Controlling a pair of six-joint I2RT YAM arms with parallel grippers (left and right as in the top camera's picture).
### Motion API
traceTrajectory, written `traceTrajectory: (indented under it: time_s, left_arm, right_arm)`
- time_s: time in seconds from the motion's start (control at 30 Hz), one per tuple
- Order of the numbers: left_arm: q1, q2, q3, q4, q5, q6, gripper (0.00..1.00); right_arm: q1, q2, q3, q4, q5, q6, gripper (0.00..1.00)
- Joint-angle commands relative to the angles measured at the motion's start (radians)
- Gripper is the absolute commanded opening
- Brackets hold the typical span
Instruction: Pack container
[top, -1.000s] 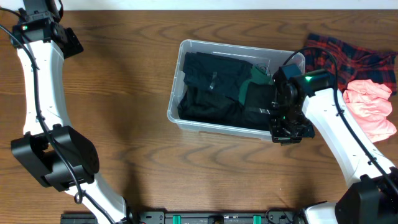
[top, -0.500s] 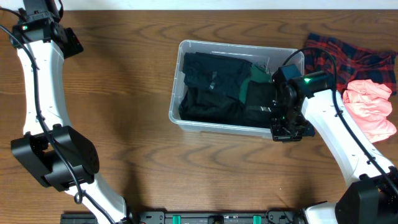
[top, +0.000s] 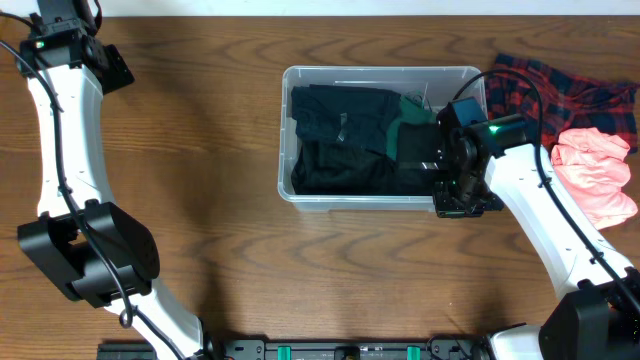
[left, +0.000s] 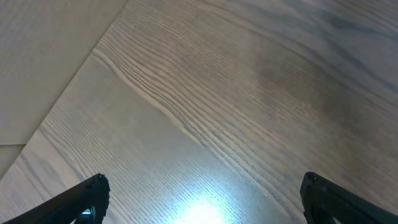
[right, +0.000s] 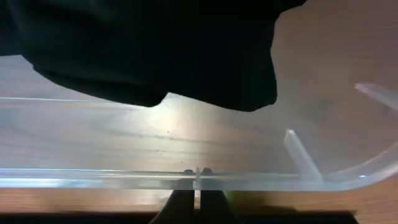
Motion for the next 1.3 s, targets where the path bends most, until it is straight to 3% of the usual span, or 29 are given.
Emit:
traceTrajectory:
  time_s: [0.0, 0.23, 0.4, 0.73, 0.8, 0.97, 1.27]
  left_arm:
    - [0.002, 0.005, 0.0, -0.003, -0.013, -0.001, 0.98]
    - [0.002, 0.005, 0.0, -0.003, -0.013, -0.001, 0.98]
    - [0.002, 0.005, 0.0, -0.003, -0.013, -0.001, 0.98]
    - [0.002, 0.005, 0.0, -0.003, -0.013, -0.001, 0.98]
    - [0.002, 0.005, 0.0, -0.003, -0.013, -0.001, 0.98]
    - [0.002, 0.005, 0.0, -0.003, -0.013, -0.001, 0.98]
    - [0.002, 0.005, 0.0, -0.003, -0.013, -0.001, 0.98]
  right_arm:
    - [0.008, -0.017, -0.003, 0.006, 0.025, 0.01, 0.01]
    - [-0.005, -0.023, 0.0, -0.101, 0.024, -0.011, 0.01]
    - [-0.103, -0.08, 0.014, -0.148, 0.033, 0.019, 0.01]
    - [-0.528, -0.252, 0.014, -0.038, 0.014, 0.018, 0.01]
    - [-0.574, -0.252, 0.014, 0.0, 0.013, 0.018, 0.01]
    - [-0.647, -0.234, 0.014, 0.096, 0.013, 0.018, 0.13]
    - [-0.786, -0.188, 0.014, 0.178, 0.013, 0.02, 0.16]
